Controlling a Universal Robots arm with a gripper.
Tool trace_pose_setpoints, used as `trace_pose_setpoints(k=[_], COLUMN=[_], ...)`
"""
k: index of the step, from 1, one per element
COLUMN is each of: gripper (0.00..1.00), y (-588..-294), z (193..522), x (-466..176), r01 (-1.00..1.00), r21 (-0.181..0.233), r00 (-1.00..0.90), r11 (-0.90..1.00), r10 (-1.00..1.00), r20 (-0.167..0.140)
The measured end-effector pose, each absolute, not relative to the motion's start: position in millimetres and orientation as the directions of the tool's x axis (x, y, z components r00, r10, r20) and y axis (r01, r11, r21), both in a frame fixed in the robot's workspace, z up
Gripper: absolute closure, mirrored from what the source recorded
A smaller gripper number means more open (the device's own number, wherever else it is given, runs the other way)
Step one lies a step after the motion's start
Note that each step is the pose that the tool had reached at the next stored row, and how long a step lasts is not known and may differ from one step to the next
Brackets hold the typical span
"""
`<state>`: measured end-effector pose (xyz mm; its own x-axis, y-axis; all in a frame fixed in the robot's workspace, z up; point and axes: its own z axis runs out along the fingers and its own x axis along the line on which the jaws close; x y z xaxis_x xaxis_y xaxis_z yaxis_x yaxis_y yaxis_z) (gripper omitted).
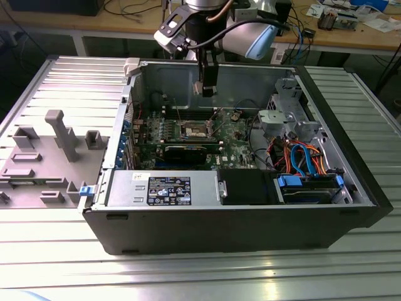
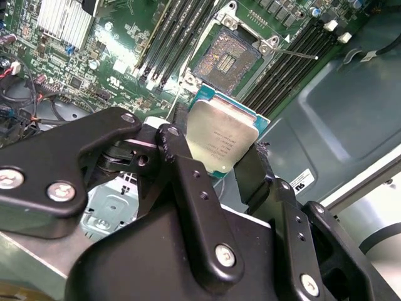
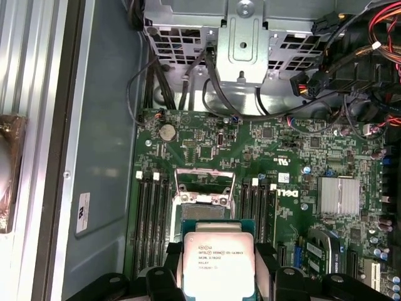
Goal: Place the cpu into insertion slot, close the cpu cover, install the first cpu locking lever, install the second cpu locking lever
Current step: 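Place the cpu into insertion slot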
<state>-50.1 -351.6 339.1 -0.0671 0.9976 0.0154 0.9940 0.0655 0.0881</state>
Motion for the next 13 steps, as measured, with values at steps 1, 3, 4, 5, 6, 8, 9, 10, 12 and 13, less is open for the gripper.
trace_pose_setpoints(k=[1,3,4,5,6,8,9,10,12,13], gripper=[0.46,0.46,0.46,0.46,0.46,0.46,0.46,0.46,0.46,0.46], y=[-351.6,-351.3,-351.3,-351.2,-351.1,-350.1,-349.8,-349.8,-349.7,-349.7], z=[339.0,338.8,338.8,338.8,338.6,337.4,336.5,335.5,333.2,332.0], x=[-50.1,-50.1,-50.1,-50.1,-50.1,-51.5,-51.8,-52.1,-52.2,-52.2], r01=[0.994,0.995,0.995,0.996,0.996,0.996,0.996,0.996,0.996,0.996], r21=[0.088,0.088,0.088,0.088,0.088,0.088,0.088,0.088,0.088,0.088], r00=[-0.065,-0.055,-0.045,-0.032,-0.027,-0.025,-0.025,-0.025,-0.024,-0.024], r11=[0.063,0.053,0.044,0.031,0.026,0.023,0.023,0.023,0.023,0.023], r10=[0.998,0.998,0.999,0.999,1.000,1.000,1.000,1.000,1.000,1.000], r20=[0.015,0.016,0.016,0.015,0.015,0.015,0.015,0.015,0.015,0.015])
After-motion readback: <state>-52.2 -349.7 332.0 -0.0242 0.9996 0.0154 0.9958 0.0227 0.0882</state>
